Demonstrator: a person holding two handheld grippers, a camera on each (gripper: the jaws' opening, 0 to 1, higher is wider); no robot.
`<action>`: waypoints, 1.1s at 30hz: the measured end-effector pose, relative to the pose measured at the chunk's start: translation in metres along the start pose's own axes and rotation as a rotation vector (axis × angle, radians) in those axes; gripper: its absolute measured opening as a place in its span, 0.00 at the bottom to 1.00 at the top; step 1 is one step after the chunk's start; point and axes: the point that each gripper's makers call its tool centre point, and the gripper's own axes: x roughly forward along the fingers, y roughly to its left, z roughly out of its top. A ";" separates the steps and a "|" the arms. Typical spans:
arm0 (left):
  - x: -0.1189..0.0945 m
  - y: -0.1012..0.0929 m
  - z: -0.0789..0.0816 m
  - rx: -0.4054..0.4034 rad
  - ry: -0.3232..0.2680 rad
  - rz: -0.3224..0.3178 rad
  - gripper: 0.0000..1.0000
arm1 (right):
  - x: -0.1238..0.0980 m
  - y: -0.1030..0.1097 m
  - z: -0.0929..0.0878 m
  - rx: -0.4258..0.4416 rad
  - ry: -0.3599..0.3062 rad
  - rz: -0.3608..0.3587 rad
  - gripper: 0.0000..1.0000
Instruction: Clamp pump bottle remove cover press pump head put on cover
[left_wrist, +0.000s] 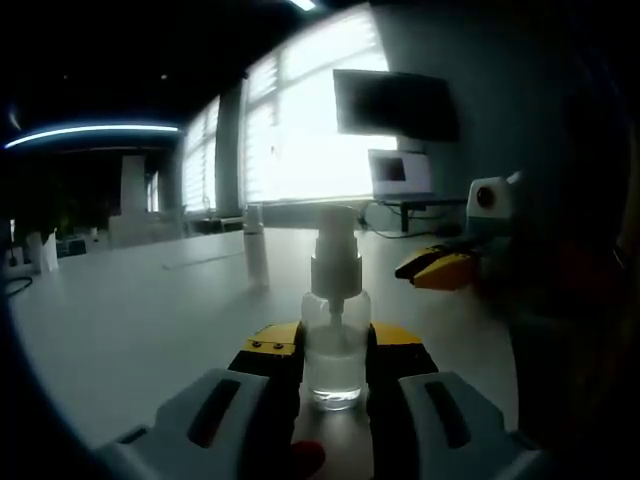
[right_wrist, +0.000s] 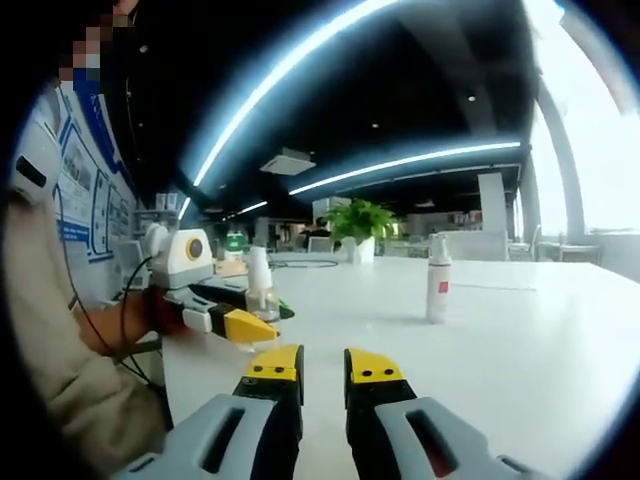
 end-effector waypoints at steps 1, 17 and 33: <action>0.000 0.000 0.000 0.001 0.000 0.000 0.15 | 0.000 -0.001 -0.001 -0.005 0.005 -0.003 0.13; 0.000 0.001 -0.001 0.003 0.001 -0.001 0.15 | 0.007 -0.017 -0.002 -0.042 0.053 -0.107 0.17; 0.000 0.000 0.000 0.005 0.001 -0.003 0.15 | 0.021 -0.023 0.012 -0.035 0.046 -0.131 0.21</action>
